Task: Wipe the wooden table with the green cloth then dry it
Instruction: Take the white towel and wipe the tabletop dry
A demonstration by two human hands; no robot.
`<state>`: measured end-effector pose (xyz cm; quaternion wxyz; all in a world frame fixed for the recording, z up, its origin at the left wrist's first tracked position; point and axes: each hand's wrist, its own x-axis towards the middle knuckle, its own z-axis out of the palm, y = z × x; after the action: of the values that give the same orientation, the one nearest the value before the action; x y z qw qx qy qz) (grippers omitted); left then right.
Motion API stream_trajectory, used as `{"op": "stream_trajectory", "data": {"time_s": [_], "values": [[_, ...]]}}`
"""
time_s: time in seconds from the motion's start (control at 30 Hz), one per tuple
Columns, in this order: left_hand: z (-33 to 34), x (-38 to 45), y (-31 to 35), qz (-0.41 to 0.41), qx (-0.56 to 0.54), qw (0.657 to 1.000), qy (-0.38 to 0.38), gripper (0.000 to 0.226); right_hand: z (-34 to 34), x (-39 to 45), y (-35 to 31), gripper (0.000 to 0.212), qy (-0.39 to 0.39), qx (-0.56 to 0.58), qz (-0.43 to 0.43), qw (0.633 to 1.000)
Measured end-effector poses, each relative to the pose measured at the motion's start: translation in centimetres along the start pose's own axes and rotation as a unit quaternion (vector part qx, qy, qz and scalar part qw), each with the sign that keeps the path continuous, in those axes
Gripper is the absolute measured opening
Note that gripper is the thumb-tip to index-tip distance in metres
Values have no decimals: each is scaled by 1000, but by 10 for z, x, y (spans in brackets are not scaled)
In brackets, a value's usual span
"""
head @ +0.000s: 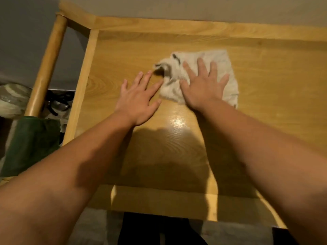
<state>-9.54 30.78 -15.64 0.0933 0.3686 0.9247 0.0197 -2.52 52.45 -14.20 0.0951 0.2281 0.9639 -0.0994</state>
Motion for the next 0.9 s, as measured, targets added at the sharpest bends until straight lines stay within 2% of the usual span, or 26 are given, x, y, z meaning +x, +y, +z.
{"op": "stream_trajectory", "data": {"time_s": [0.23, 0.33, 0.4, 0.47, 0.63, 0.8, 0.9], "values": [[-12, -5, 14, -39, 4, 999, -20, 60, 43, -217, 23, 63, -8, 45, -12, 999], [-21, 11, 62, -92, 3, 994, -51, 68, 51, -281, 38, 65, -18, 28, -5, 999], [-19, 16, 114, -34, -5, 998, -51, 73, 52, -297, 46, 67, -29, 23, -1, 999], [-8, 11, 151, 16, -17, 999, -37, 72, 49, -295, 52, 68, -30, 17, -5, 999], [7, 9, 158, 10, -15, 1000, -25, 71, 35, -258, 79, 69, -32, 22, 13, 999], [12, 15, 158, 15, 3, 1000, -21, 71, 17, -156, 105, 67, -30, 25, 37, 999], [14, 14, 158, 0, -23, 1000, -2, 67, 6, -94, 113, 66, -17, 5, 34, 999]]}}
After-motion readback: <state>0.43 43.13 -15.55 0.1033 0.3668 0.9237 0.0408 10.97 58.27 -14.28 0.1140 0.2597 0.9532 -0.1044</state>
